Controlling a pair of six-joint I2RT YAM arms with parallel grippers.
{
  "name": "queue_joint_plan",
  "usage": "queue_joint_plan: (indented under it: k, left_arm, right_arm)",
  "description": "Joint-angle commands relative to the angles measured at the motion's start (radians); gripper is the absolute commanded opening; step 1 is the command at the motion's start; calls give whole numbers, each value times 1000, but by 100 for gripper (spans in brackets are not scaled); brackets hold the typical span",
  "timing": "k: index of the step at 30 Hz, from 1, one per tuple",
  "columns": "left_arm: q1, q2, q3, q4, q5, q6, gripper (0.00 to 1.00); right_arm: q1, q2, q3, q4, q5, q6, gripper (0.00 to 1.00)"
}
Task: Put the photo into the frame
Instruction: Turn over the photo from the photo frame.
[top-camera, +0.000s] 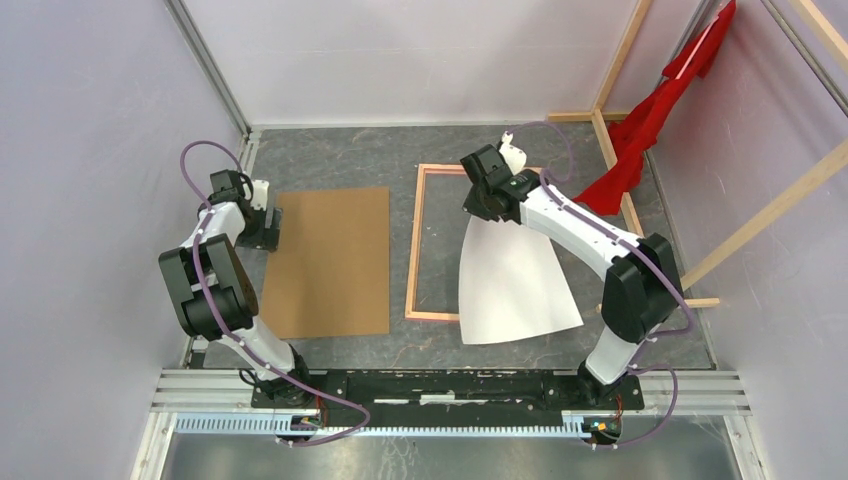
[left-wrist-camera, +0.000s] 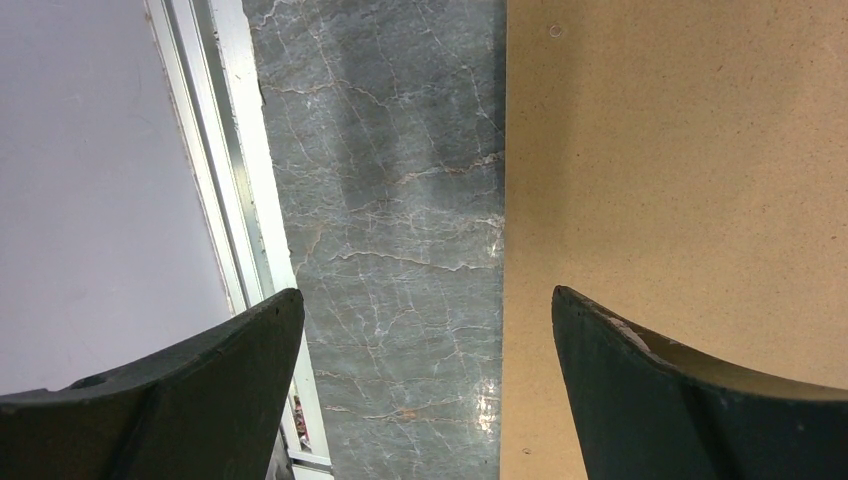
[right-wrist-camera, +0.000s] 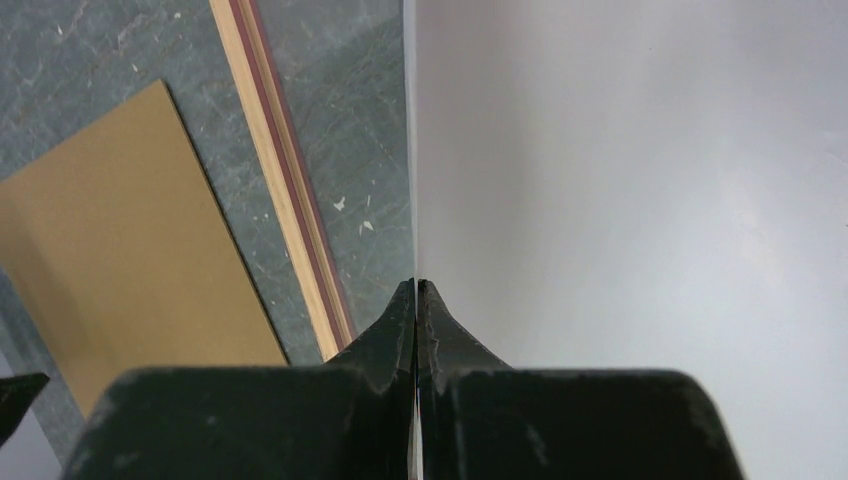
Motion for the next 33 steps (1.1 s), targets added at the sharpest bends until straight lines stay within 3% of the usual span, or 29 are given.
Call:
queue_joint_plan:
  k: [1,17,33]
  left_arm:
    - [2,-32,-9,9,15,43,100]
    - [3,-27,0,8,6,49,100]
    - [3,-24,9,1,5,53,100]
  right_arm:
    - [-5,30,58,64,95,58,0]
    - [-36,103,122,171,98,-45,0]
    - [-45,145,131,171,103,65,0]
